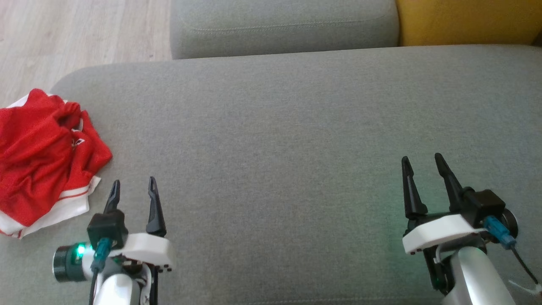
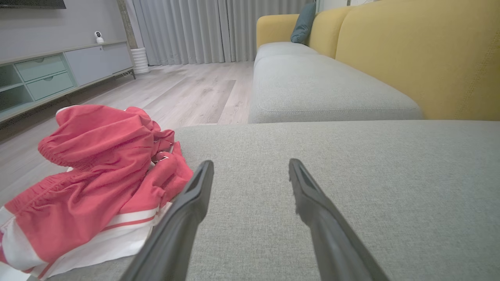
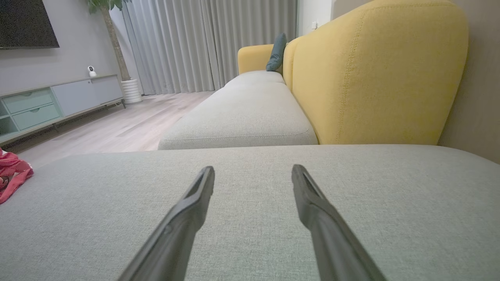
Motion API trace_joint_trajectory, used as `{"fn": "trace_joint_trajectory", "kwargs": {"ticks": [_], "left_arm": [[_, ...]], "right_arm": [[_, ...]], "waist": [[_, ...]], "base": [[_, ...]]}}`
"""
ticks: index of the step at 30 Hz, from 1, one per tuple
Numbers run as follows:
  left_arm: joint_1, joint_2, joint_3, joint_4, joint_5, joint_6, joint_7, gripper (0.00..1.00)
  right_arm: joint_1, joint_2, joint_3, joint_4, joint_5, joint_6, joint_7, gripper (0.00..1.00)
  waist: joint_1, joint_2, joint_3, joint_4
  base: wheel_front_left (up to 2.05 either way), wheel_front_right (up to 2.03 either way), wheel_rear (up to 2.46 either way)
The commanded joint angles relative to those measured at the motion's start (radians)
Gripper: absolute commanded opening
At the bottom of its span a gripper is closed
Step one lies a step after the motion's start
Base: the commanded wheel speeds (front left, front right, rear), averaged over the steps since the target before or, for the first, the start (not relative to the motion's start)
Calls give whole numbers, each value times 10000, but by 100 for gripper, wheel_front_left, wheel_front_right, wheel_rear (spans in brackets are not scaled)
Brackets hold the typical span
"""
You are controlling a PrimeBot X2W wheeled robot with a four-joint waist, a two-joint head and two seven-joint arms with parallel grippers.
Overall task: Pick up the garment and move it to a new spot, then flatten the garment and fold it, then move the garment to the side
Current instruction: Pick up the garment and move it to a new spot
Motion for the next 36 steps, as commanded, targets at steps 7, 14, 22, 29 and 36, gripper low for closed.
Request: {"fn": "trace_joint_trajectory", "kwargs": {"ticks": [7,14,22,29,36], "left_arm": [[-676,149,193,-280,23,-18,-124,100],[-779,137,172,-519,-80,36,-124,100],[-482,142,626,-425,-178,-39,-124,100],[-368,137,952,-341,-299,-109,-124,100],[-530,132,1110,-308,-510,-77,-124,100]], "right_arm": [[-595,-53,359,-351,-58,75,-111,100],[-535,-53,375,-439,-42,75,-111,100],[-548,-53,825,-404,103,75,-111,100],[-784,-53,1167,-336,14,75,-111,100],[-1003,-53,1436,-367,-81,75,-111,100]], "waist": [[0,0,245,723],[0,0,399,2467],[0,0,444,4432],[0,0,792,5360],[0,0,1178,5377]], "base": [[0,0,0],[0,0,0],[0,0,0],[0,0,0],[0,0,0]]}}
